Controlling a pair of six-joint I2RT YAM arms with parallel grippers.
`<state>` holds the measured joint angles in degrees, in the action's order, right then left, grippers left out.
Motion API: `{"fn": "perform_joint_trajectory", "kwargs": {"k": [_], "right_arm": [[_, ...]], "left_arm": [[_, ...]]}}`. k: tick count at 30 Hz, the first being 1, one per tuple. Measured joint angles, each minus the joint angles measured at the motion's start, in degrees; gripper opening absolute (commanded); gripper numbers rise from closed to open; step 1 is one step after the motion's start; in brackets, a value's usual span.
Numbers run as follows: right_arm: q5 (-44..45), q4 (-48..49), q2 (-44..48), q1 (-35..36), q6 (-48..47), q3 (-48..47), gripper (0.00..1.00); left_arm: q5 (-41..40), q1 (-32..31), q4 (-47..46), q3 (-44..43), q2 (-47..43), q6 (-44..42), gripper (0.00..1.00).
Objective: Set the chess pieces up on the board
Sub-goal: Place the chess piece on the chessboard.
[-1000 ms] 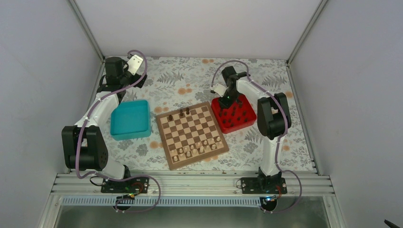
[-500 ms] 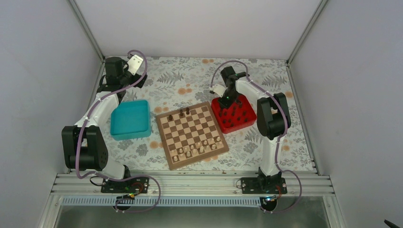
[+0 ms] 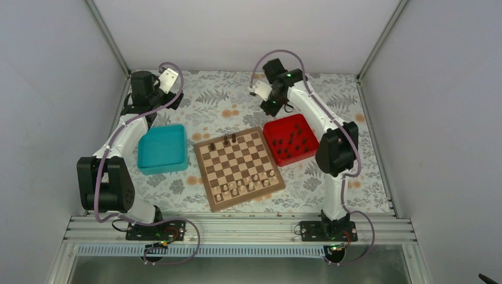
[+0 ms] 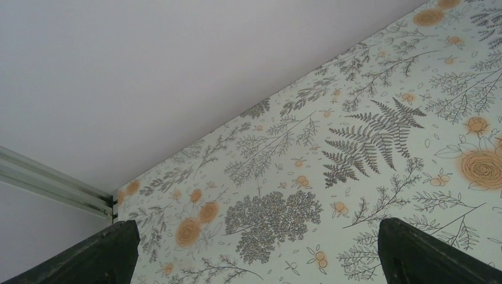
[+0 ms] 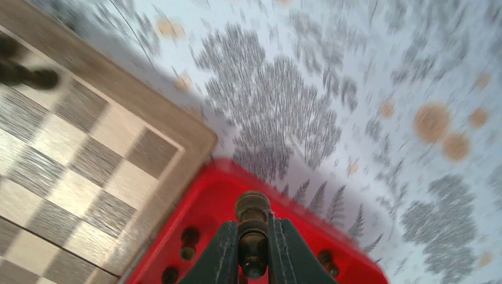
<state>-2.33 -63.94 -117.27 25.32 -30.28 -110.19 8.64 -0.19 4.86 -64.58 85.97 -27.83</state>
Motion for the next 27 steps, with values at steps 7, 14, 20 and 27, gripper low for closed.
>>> {"fn": "perform_joint_trajectory", "kwargs": {"k": [7, 14, 20, 27], "right_arm": [[2.84, -5.35, -2.56, 11.52, 0.35, -18.88, 0.09], [3.1, -6.84, -10.58, 21.79, 0.04, -24.72, 0.09], [3.06, -7.43, -17.33, 26.88, -0.5, -24.81, 0.09], [3.02, -7.5, -18.58, 27.87, -1.18, -24.74, 0.09]], "left_arm": [[0.0, 0.0, 0.02, 0.0, 0.0, 0.0, 1.0], [-0.02, 0.0, 0.04, 0.0, -0.22, 0.0, 1.0], [-0.04, 0.0, 0.02, 0.0, -0.96, 0.0, 1.0], [-0.04, 0.0, 0.02, 0.0, -0.98, 0.0, 1.0]]}}
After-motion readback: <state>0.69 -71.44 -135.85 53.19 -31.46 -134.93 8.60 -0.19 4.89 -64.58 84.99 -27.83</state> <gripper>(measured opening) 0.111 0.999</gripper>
